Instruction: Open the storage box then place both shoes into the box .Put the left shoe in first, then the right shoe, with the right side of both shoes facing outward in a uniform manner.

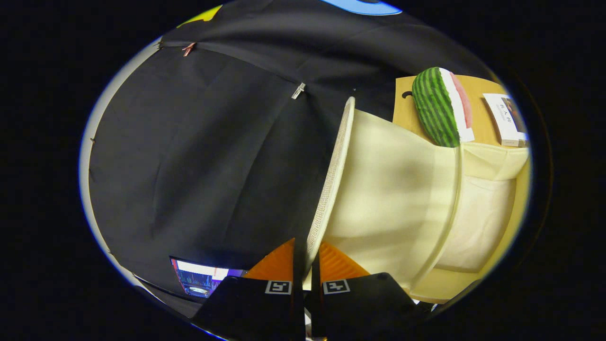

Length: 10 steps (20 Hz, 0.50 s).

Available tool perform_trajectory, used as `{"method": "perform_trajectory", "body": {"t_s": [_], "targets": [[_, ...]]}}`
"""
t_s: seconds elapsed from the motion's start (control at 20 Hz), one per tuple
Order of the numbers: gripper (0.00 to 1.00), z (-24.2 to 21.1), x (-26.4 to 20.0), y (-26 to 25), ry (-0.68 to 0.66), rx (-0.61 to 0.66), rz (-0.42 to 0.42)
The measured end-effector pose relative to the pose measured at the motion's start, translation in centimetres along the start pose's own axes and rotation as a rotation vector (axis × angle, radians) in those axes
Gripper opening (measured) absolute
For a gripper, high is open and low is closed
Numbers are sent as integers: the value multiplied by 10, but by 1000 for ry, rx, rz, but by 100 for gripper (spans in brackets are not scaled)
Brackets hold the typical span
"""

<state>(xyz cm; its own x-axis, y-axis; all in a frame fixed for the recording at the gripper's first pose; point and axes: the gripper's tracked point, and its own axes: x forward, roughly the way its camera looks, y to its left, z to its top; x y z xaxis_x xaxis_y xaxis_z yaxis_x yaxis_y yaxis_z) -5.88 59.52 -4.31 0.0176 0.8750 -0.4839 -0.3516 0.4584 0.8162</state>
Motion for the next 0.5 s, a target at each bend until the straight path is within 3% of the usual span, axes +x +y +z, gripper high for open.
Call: {"method": "perform_trajectory", "body": {"t_s": [0.1, 0.25, 0.5], "targets": [[15, 12, -7, 3, -55, -20, 12], [97, 33, -29, -9, -159, -113, -18], [98, 68, -121, -56, -331, -295, -169]]}}
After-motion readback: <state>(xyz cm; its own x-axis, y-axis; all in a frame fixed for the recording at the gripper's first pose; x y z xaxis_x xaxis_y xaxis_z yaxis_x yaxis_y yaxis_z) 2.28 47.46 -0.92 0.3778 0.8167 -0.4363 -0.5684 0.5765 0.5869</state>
